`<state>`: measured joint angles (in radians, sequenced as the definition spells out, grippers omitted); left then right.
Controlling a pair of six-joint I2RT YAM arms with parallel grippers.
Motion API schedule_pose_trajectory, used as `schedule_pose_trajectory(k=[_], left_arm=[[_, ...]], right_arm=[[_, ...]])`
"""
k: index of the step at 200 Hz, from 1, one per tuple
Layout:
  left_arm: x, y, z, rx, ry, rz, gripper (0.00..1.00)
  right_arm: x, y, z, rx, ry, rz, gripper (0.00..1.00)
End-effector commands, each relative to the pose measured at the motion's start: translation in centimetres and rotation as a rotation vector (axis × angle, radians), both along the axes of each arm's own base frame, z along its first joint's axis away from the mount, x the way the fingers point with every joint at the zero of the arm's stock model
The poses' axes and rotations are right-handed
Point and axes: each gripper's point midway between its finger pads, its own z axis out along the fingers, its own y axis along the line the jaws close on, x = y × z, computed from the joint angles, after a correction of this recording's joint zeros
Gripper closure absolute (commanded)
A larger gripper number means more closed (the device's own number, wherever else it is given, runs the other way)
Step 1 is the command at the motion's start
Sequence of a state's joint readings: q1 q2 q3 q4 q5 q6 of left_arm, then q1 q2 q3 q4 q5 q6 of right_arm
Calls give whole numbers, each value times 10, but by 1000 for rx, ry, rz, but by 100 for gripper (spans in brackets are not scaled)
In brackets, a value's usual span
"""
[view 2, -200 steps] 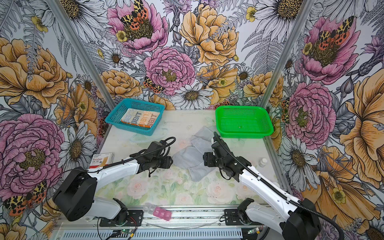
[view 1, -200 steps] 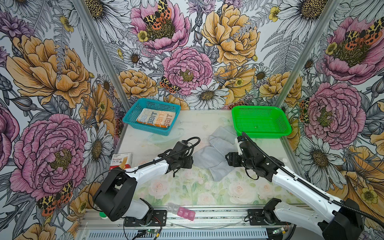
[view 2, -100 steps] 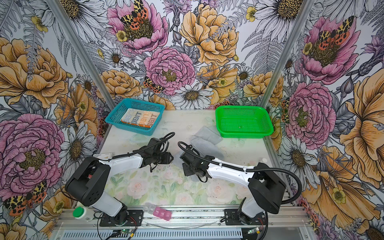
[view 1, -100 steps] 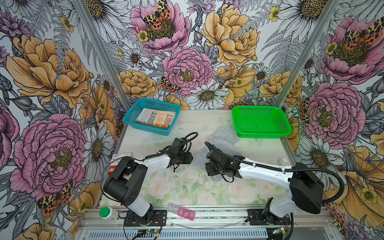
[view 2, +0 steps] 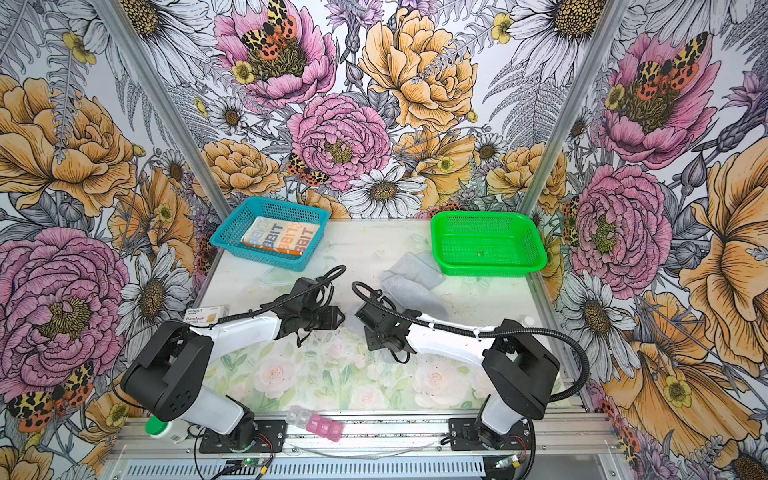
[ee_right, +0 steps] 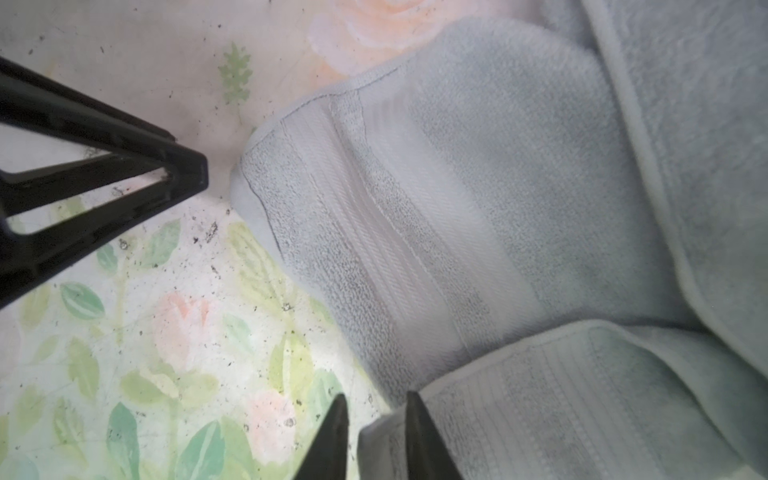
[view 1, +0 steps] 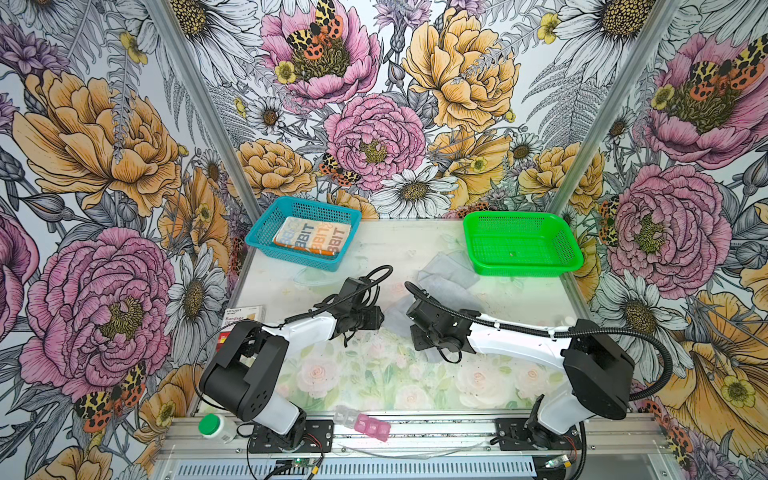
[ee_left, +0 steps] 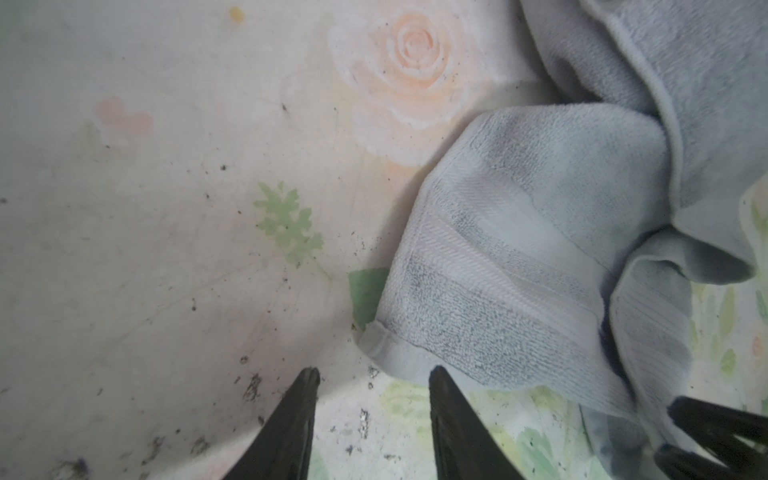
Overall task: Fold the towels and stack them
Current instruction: 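Move both grippers to the grey towel's edge nearest the robot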
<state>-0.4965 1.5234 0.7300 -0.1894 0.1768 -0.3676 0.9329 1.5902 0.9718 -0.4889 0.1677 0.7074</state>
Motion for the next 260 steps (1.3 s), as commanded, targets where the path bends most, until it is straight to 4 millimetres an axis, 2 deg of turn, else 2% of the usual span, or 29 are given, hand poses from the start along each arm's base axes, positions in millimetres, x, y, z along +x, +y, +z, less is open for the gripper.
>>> schedule_pose_trajectory(k=[1, 18, 38, 58, 78, 120, 143, 158, 190, 216, 241, 260], left_arm=[[2, 7, 6, -13, -21, 31, 53], [1, 9, 6, -11, -20, 35, 52], [-2, 9, 4, -16, -13, 32, 52], [-5, 6, 4, -42, -10, 23, 51], [-10, -3, 5, -77, -13, -8, 51], [-21, -21, 1, -109, 2, -61, 50], [-34, -38, -4, -98, 10, -124, 50], [-36, -41, -10, -82, 19, -123, 50], [-44, -37, -27, 12, 59, -112, 50], [-50, -35, -24, 44, 38, -111, 47], [-57, -28, -21, 69, 38, -99, 47], [-60, -23, -20, 77, 23, -94, 45]], right_arm=[[-3, -1, -5, -12, 16, -8, 78], [-4, -2, -6, -11, 18, -10, 82], [-4, -6, -4, -17, 12, -20, 100], [-5, -15, 4, -13, -13, -38, 100], [-8, -33, 19, -15, -49, -72, 100], [-25, -98, 44, -28, -105, -192, 100], [-34, -127, 53, -2, -118, -252, 100], [-39, -140, 57, -2, -126, -276, 100], [-45, -157, 62, -31, -123, -298, 100], [-50, -165, 59, -66, -101, -310, 100], [-58, -184, 56, -140, -90, -356, 100], [-56, -186, 61, -150, -102, -363, 100]])
